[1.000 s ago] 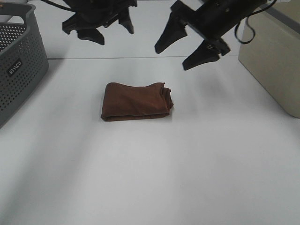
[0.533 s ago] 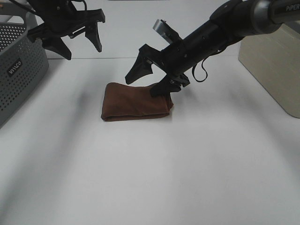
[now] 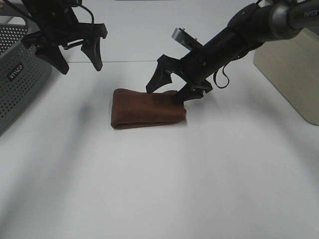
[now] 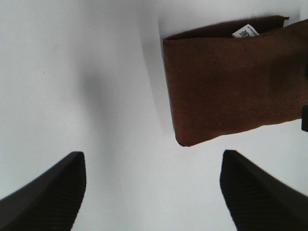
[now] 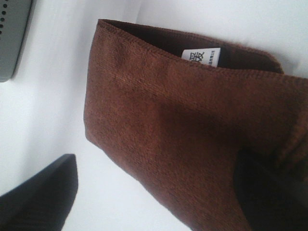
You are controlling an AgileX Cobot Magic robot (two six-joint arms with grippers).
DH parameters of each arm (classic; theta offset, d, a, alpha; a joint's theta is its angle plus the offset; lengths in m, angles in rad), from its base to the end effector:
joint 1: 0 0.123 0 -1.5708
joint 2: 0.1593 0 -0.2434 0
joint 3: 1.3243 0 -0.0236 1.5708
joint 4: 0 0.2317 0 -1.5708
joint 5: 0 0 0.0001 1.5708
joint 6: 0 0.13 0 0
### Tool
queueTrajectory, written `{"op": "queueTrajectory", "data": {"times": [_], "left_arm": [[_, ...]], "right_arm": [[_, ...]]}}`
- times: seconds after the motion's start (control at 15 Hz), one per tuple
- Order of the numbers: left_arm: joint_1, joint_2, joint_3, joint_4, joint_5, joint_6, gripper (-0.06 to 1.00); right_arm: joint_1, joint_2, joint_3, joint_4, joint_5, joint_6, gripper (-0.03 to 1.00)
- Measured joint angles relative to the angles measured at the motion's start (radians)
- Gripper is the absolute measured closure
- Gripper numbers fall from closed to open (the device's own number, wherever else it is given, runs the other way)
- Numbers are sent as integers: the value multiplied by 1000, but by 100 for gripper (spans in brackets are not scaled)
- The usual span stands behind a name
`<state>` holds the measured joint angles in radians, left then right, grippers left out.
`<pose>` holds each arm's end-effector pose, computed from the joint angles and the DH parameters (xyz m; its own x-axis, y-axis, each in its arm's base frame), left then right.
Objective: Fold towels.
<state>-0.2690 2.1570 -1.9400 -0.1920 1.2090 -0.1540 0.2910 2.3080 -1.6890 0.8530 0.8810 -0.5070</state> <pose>0.4064 -0.1361 0.1709 -0.9804 0.0449 -0.1918 0.0877 0.9713 -0.2213 0.3994 0.1985 0.0790 -0.9408 -0.1777 -0.2887 -0.3198 0.7474 0.5823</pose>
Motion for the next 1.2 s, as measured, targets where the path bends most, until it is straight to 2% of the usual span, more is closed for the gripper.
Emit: {"op": "queueTrajectory", "data": {"times": [0.2, 0.4, 0.67, 0.93, 1.07, 1.2], "left_arm": [[0, -73, 0, 38, 3, 14, 21], [0, -167, 0, 79, 4, 40, 21], [0, -332, 48, 129, 5, 75, 21], [0, -561, 259, 242, 4, 65, 21], [0, -718, 429, 280, 6, 44, 21], [0, -915, 595, 285, 6, 41, 21]], "right_arm": [[0, -91, -9, -184, 37, 136, 14], [-1, -197, -9, -364, 158, 293, 14], [-2, -343, -10, -513, 308, 478, 14], [11, -503, 16, -579, 325, 530, 14], [26, -634, 85, -582, 326, 534, 14], [33, -779, 211, -595, 326, 535, 14]]}}
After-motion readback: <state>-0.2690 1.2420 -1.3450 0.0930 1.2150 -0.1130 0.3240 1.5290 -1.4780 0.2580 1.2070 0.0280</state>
